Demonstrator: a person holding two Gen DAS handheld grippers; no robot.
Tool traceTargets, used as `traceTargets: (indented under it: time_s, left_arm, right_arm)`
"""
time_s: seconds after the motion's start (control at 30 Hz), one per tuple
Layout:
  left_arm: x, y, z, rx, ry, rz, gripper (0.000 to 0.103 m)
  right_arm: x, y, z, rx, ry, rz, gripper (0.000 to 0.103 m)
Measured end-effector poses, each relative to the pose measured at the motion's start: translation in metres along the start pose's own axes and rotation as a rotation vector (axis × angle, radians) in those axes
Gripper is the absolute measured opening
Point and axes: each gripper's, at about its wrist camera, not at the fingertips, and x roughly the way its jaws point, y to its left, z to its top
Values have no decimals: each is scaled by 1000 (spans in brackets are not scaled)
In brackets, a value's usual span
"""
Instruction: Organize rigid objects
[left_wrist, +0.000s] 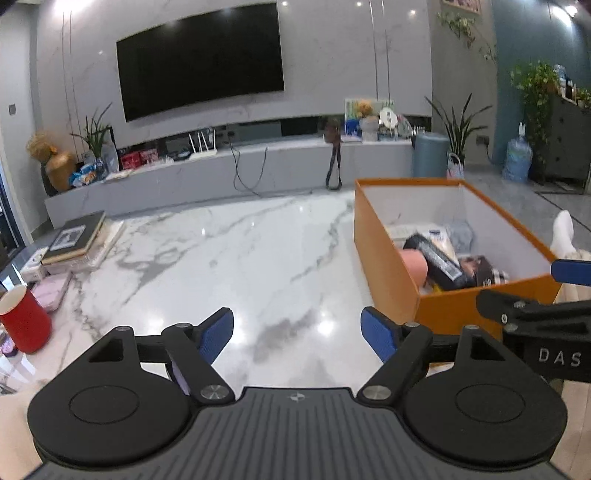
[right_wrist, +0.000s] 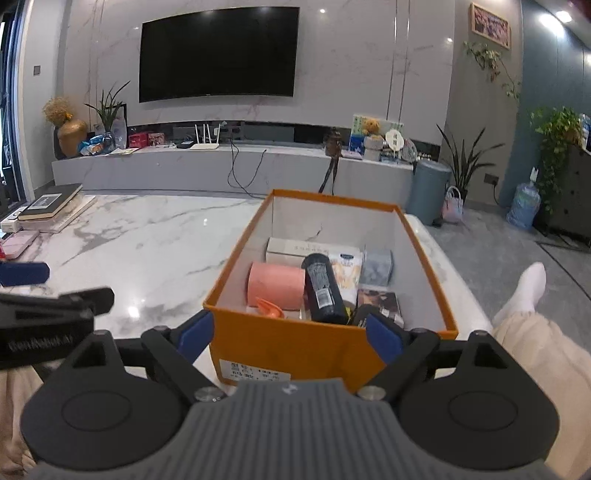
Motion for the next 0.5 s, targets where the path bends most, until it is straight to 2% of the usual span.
traceTargets:
  time_s: [0.2,0.5]
  left_arm:
    - [16,-4,-8,6,42,17,92]
    - [24,2,-13,-3,86,14,92]
  right_arm:
    - [16,-5,-5,39,5,-11,91]
    - [38,-2,-10,55,65,-8,91]
